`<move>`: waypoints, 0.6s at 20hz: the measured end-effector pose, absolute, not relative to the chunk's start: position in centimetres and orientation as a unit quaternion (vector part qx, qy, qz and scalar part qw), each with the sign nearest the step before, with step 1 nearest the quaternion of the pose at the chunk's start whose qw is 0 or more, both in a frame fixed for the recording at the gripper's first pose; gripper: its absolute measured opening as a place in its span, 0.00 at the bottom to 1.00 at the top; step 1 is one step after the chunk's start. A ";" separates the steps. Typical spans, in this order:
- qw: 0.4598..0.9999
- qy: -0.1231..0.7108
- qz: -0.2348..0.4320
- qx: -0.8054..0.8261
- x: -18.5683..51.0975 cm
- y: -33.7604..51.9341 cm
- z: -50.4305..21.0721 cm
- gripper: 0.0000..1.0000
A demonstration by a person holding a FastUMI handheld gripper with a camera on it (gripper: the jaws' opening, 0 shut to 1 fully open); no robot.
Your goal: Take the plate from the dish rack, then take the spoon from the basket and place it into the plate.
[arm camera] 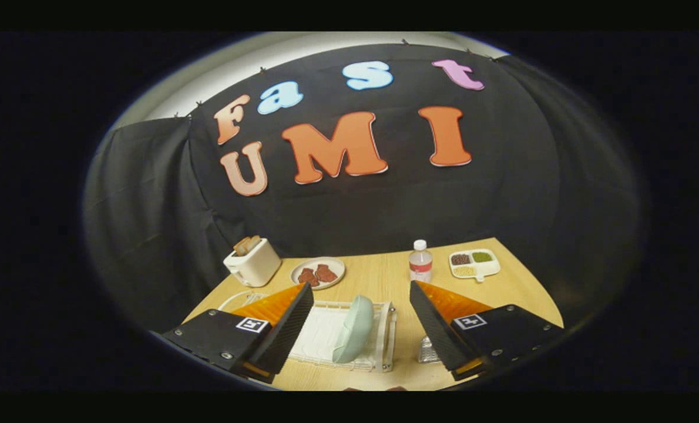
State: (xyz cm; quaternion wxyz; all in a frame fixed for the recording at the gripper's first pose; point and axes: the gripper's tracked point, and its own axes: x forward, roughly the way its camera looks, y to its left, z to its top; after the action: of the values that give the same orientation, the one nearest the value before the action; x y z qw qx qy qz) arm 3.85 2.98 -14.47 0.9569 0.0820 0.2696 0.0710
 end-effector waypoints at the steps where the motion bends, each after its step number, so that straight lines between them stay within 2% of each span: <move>1: 0.950 0.293 0.072 0.085 4.1 3.3 -15.6 0.98; 10: 0.884 0.450 0.084 0.094 5.2 4.9 -23.6 0.96; 12: 0.872 0.473 0.083 0.097 5.4 5.4 -24.7 0.91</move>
State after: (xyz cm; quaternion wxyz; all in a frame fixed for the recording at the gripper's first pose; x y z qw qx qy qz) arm 5.43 5.36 -24.72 0.8716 0.0968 0.4734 0.0825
